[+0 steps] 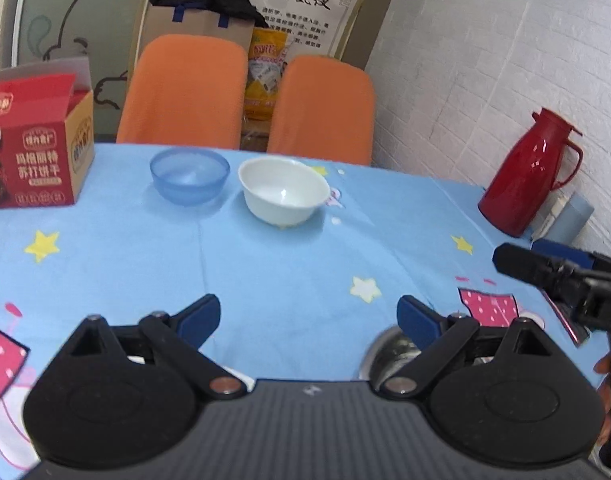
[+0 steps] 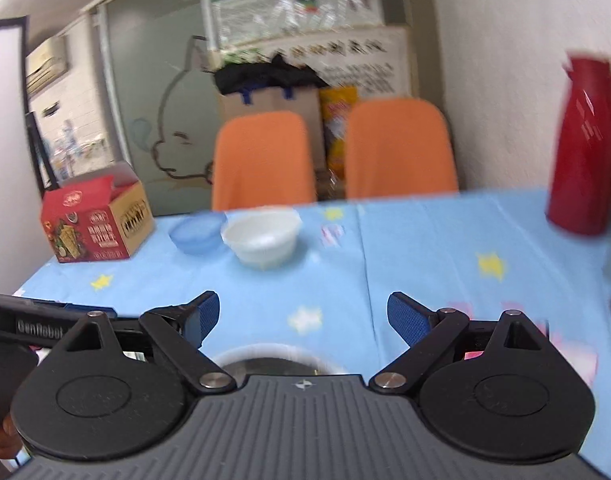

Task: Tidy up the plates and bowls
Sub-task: 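Move both grippers to the white ceramic bowl and grip its rim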

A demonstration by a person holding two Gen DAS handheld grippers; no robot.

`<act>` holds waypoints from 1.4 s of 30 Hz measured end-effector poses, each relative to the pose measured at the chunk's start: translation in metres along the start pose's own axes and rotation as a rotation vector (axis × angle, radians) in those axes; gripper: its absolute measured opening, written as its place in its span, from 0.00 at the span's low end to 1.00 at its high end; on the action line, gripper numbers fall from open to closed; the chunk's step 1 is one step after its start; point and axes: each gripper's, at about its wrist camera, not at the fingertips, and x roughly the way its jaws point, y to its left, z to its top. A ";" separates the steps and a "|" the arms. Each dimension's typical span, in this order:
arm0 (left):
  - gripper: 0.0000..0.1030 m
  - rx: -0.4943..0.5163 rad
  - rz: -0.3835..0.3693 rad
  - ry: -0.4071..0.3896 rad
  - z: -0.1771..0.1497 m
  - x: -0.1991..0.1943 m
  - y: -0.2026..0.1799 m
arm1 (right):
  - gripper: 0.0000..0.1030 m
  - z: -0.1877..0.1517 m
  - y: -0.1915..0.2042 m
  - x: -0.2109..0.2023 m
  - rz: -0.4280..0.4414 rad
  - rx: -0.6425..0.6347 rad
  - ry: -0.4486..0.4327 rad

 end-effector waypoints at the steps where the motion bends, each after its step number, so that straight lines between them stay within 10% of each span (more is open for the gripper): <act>1: 0.90 -0.015 -0.008 -0.018 0.011 -0.001 0.007 | 1.00 0.018 0.001 0.007 0.011 -0.038 -0.010; 8: 0.91 -0.315 -0.087 0.020 0.072 0.054 0.064 | 1.00 0.081 0.004 0.110 -0.011 -0.207 0.070; 18: 0.91 -0.607 -0.017 0.201 0.078 0.168 0.094 | 1.00 0.046 -0.029 0.227 0.005 -0.159 0.312; 38: 0.90 -0.587 0.160 0.205 0.092 0.199 0.083 | 1.00 0.029 -0.012 0.279 0.147 -0.206 0.348; 42: 0.67 -0.586 0.117 0.196 0.094 0.206 0.081 | 0.92 0.028 -0.008 0.282 0.161 -0.213 0.367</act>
